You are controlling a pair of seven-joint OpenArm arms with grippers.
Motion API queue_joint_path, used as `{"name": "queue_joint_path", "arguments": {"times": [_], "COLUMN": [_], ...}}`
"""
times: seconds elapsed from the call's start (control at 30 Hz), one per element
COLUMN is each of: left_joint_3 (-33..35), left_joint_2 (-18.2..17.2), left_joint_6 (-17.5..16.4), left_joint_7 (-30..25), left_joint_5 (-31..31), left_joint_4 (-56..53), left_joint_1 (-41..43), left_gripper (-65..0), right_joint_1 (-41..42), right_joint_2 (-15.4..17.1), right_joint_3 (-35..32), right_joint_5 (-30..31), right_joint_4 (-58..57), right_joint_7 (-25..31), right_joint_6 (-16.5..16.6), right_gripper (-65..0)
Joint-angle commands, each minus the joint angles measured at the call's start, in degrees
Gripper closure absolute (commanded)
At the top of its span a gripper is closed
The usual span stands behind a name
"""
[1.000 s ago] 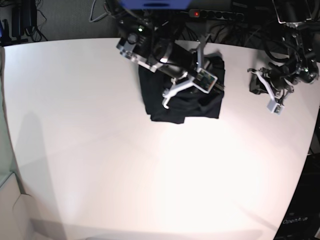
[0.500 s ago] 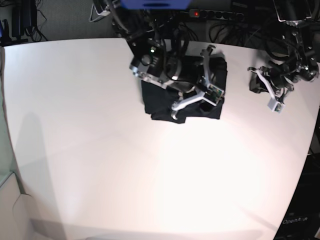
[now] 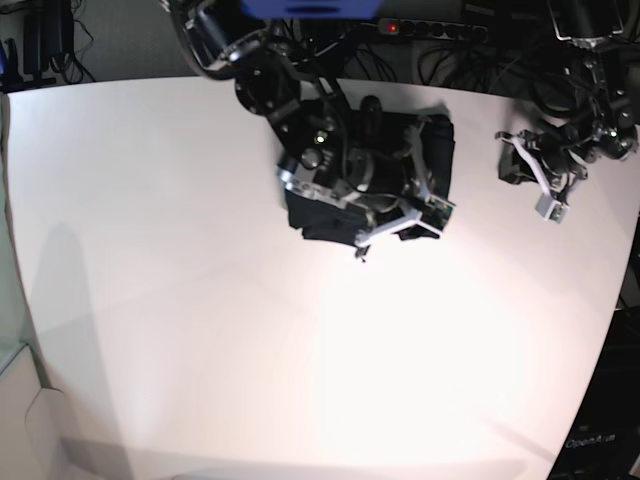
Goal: Fold the T-shirt properly
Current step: 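Lay the folded end onto the stack and press it flat with the right gripper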
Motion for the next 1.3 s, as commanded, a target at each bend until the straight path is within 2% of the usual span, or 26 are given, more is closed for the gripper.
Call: {"name": "queue_joint_path", "arguments": {"times": [0.0, 0.17, 0.33, 0.53, 0.63, 0.83, 0.9, 0.97, 1.13, 1.27], "left_joint_3": [0.1, 0.1, 0.1, 0.1, 0.1, 0.1, 0.1, 0.1, 0.1, 0.1], "left_joint_2": [0.07, 0.95, 0.95, 0.95, 1.04, 1.04, 1.04, 1.04, 1.04, 1.04], "left_joint_6": [0.27, 0.27, 0.27, 0.27, 0.27, 0.27, 0.27, 0.27, 0.27, 0.27], "left_joint_7": [3.13, 3.13, 3.13, 3.13, 3.13, 3.13, 3.13, 3.13, 3.13, 2.95], "left_joint_5": [2.13, 2.66, 2.66, 2.66, 2.57, 2.66, 2.66, 2.66, 2.66, 2.66], "left_joint_4": [0.0, 0.09, 0.09, 0.09, 0.09, 0.09, 0.09, 0.09, 0.0, -0.17], "left_joint_1": [0.61, 0.61, 0.61, 0.61, 0.53, 0.53, 0.53, 0.53, 0.61, 0.61], "left_gripper": [-3.6, -3.6, -3.6, -3.6, -3.6, -3.6, -3.6, -3.6, -3.6, -3.6], "right_joint_1": [1.44, 1.88, 3.46, 4.61, 5.57, 5.84, 5.75, 5.84, 7.77, 7.07], "right_joint_2": [-0.77, -0.77, -0.77, -0.77, -0.77, -0.77, -0.77, -0.77, -0.77, -0.77], "right_joint_3": [-0.27, -3.52, -7.57, -7.92, -7.92, -8.01, -8.1, -8.01, -4.14, 0.61], "right_joint_5": [0.88, 0.97, 0.97, 0.88, 0.88, 0.88, 0.79, 0.61, -0.62, -6.95], "right_joint_4": [0.62, 0.01, -5.09, -6.06, -6.06, -6.32, -7.38, -7.38, -6.06, -3.42], "right_joint_7": [1.72, 1.72, 1.98, 1.98, 1.72, 1.72, 1.72, 1.72, 1.72, 1.63], "right_joint_6": [-0.47, -3.72, -3.9, -3.9, -3.9, -3.9, -3.81, -3.81, -3.9, -3.9], "right_gripper": [0.0, 0.0, 0.0, -0.1, -6.7, -26.6, -31.4, -33.3, -31.5, -29.4]}}
